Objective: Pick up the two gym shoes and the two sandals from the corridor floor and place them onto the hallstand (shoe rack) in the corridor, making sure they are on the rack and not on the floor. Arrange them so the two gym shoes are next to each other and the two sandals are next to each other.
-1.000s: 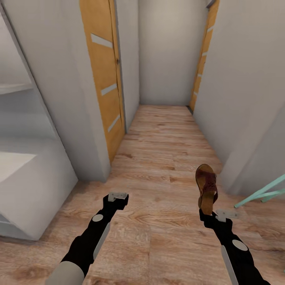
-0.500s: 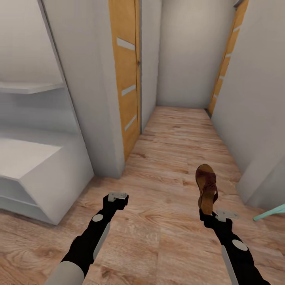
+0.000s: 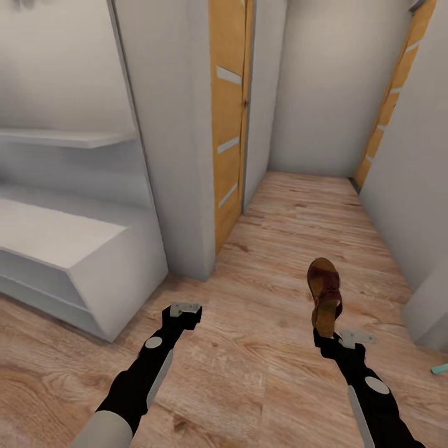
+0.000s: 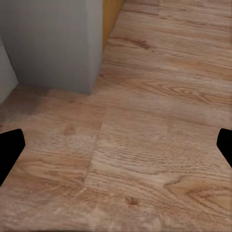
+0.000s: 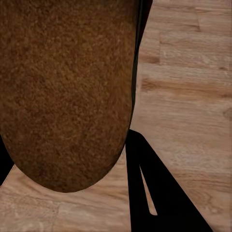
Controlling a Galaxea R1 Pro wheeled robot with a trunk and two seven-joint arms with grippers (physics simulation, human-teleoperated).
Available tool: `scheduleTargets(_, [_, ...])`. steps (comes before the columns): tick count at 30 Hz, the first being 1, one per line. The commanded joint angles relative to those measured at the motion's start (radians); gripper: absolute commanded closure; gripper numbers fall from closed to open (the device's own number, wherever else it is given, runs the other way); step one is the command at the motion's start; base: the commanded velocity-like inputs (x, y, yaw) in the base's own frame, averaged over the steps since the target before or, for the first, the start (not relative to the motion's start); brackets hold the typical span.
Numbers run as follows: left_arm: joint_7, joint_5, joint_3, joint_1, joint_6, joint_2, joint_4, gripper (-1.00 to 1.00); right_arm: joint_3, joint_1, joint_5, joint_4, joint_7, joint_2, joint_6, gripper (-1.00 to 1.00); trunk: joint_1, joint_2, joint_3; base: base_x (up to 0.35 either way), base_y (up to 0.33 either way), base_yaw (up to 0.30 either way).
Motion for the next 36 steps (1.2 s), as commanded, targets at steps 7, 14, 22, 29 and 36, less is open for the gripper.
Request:
scheduleTargets(7, [0.001,0.000,-0.001,0.000,0.006,-0.004,-0.001,-1.00,-0.001,0.000,-0.002,-0.002,-0.001,0.000,0.007,1.00,0.000,0.000,0.007,-0.001,-0.266,0.235])
scheduleTargets(14, [0.001,0.000,-0.001,0.000,0.006,-0.005,-0.001,-1.00,-0.001,-0.001,-0.002,0.000,-0.001,0.000,0.007,1.00,0.000,0.000,0.015,-0.166,-0.281,0.233])
scheduleTargets(22, [0.001,0.000,-0.001,0.000,0.006,-0.005,-0.001,-1.00,0.000,0.000,-0.002,0.000,-0.001,0.000,0.007,1.00,0.000,0.000,0.024,-0.112,-0.096,0.232])
scheduleTargets(29, [0.001,0.000,-0.001,0.000,0.005,-0.005,0.000,-1.00,0.000,0.000,-0.002,0.000,0.000,0.000,0.007,1.00,0.000,0.000,0.032,-0.004,-0.004,0.232])
scheduleTargets(36, [0.001,0.000,-0.001,0.000,0.006,-0.005,-0.001,-1.00,0.000,0.000,-0.002,0.000,-0.001,0.000,0.007,1.00,0.000,0.000,0.040,0.000,0.000,0.232])
